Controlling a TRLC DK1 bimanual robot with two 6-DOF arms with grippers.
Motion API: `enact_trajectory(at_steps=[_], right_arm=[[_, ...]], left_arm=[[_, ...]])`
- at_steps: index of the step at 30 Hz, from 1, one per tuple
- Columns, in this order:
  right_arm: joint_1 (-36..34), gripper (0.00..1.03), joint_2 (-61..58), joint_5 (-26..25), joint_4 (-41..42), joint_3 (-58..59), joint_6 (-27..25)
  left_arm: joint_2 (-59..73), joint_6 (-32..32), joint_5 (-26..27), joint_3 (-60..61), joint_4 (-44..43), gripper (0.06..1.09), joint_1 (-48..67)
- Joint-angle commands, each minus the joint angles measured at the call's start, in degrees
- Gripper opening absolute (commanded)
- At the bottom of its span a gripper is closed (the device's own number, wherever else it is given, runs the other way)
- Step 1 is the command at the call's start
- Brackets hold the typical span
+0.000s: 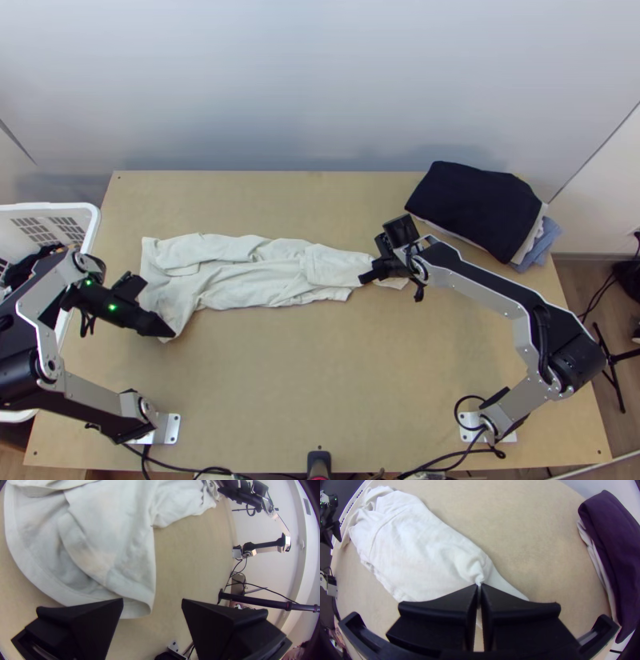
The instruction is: Fold the t-shirt
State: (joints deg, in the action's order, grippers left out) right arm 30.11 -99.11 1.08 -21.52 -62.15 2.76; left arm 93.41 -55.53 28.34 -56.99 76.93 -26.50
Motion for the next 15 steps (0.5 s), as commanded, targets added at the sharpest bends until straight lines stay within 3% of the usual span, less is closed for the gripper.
enact_trajectory(at_steps=[1,15], right_arm=[[-0.3,0.03,-0.3,0.0,0.3,-0.1,0.1],[-0.1,0.03,-1.1,0.1,1.5,-0.3,0.2]], left_arm=[[3.6,1.0,0.7,-6.3,-1.2,1.04,-2.1],[7.9,16.2,4.0,-13.9,-10.1,1.03,-2.1]])
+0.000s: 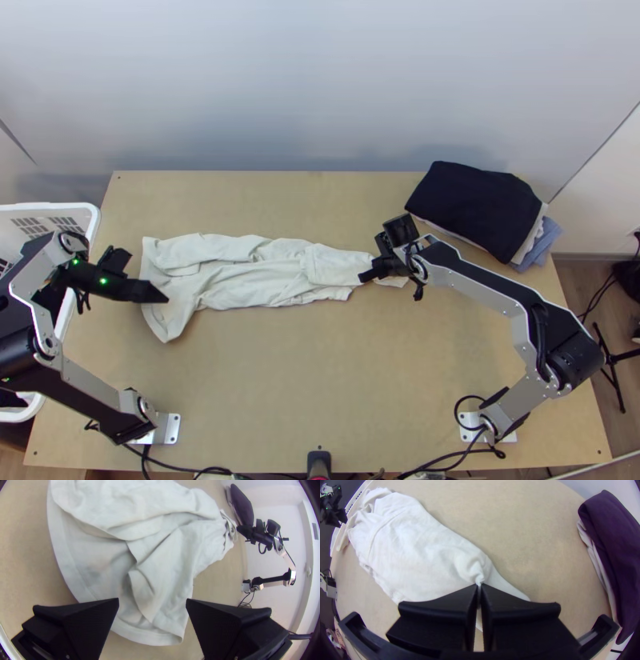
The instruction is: Fold the t-shirt
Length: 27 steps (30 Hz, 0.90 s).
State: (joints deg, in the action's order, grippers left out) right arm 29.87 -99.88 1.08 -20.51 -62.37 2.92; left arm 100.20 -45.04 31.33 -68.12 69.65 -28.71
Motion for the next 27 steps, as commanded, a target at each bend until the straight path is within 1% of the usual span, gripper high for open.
enact_trajectory(at_steps=[1,2,6,9,12,15,16,18,22,25,27], right_arm=[[0.1,0.03,-0.3,0.1,0.6,0.0,0.1],[0.1,0.03,-0.4,0.1,0.7,0.1,0.2],[0.2,0.03,-0.4,0.1,1.6,0.6,0.7],[0.4,0.03,-0.6,0.1,1.7,0.7,0.7],[0.4,0.03,-0.8,0.0,1.7,0.4,0.7],[0.4,0.03,-1.3,0.0,1.7,0.1,0.7],[0.4,0.03,-1.4,0.0,1.7,0.0,0.7],[0.4,0.03,-1.6,0.0,1.7,-0.3,0.7],[0.5,0.03,-1.8,0.1,1.7,-0.6,0.7],[0.5,0.03,-1.9,0.1,1.7,-0.7,0.7],[0.5,0.03,-2.0,0.0,1.7,-0.7,0.7]], left_arm=[[1.4,6.8,1.0,-3.3,-2.9,1.03,0.1],[1.7,7.8,1.0,-3.9,-2.1,1.03,0.1],[1.9,7.8,1.3,-4.7,-0.1,1.03,0.0],[1.9,7.8,1.4,-5.4,1.3,0.9,-0.2],[1.9,6.5,1.3,-5.7,4.2,0.87,-0.2],[1.7,4.8,1.3,-4.7,6.9,0.74,0.1],[1.5,4.7,1.3,-4.2,7.0,0.73,0.1],[1.5,4.7,1.3,-3.3,7.0,0.74,0.3],[1.2,3.7,1.2,-1.7,8.1,0.91,0.9],[1.0,3.1,0.5,-1.5,10.9,0.91,1.6],[0.5,4.2,0.0,-0.8,11.1,0.91,1.8]])
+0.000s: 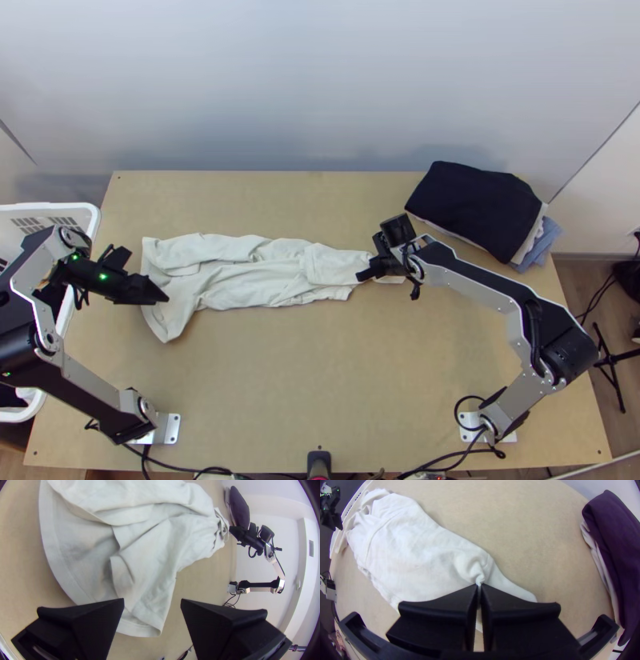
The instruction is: Fold the t-shirt
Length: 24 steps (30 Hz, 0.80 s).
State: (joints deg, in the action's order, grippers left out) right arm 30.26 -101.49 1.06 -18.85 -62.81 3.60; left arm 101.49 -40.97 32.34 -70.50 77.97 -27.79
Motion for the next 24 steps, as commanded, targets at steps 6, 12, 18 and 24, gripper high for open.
enact_trajectory(at_steps=[6,12,18,24], right_arm=[[-0.2,0.03,-0.5,0.0,0.0,-0.2,1.0],[-0.1,0.03,-0.4,0.0,0.0,0.1,1.8],[0.0,0.03,-0.4,0.0,-0.1,0.1,1.8],[0.4,0.03,-0.5,0.0,-0.1,0.0,1.9]], left_arm=[[-2.7,14.4,-1.2,4.5,-1.9,0.66,1.2],[-9.9,29.7,-3.0,12.8,-10.8,0.5,3.6],[-13.1,42.4,-7.5,15.6,-14.6,0.48,5.3],[-13.7,46.4,-8.3,17.1,-14.7,0.48,4.9]])
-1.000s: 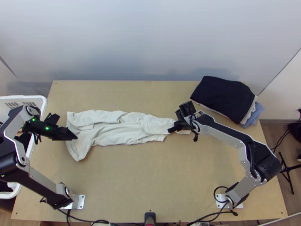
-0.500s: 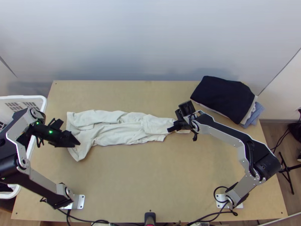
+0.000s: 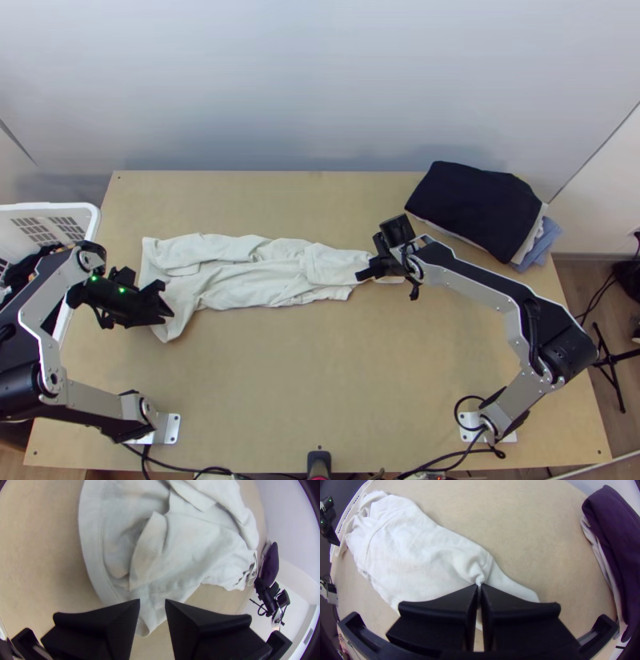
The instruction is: Fold the t-shirt
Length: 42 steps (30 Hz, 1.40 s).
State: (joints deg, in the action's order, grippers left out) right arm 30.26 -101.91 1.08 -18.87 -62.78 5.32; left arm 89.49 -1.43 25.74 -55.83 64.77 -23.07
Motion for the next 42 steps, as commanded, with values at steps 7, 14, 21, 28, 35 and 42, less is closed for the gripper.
enact_trajectory(at_steps=[7,14,21,28,35,42], right_arm=[[0.9,0.03,0.0,0.0,-0.6,0.0,0.1],[1.3,0.03,0.0,0.0,-0.6,-0.5,1.6],[1.4,0.03,0.0,0.0,-0.6,-0.1,1.9],[1.9,0.03,0.6,-0.3,-0.6,0.9,1.8],[1.9,0.03,0.7,-0.5,-0.4,1.4,1.7],[2.3,0.03,0.6,-0.5,0.2,1.9,1.8]], left_arm=[[-2.5,8.5,-1.9,2.8,0.4,0.48,-0.3],[-2.8,8.4,-1.9,3.9,0.2,0.48,0.1],[-2.0,8.5,-1.9,5.4,-1.9,0.48,0.6],[0.3,9.0,-1.9,7.1,-6.9,0.48,1.4],[0.9,10.2,-1.9,5.6,-7.7,0.48,1.9],[1.6,10.8,-1.9,3.5,-7.8,0.46,1.8]])
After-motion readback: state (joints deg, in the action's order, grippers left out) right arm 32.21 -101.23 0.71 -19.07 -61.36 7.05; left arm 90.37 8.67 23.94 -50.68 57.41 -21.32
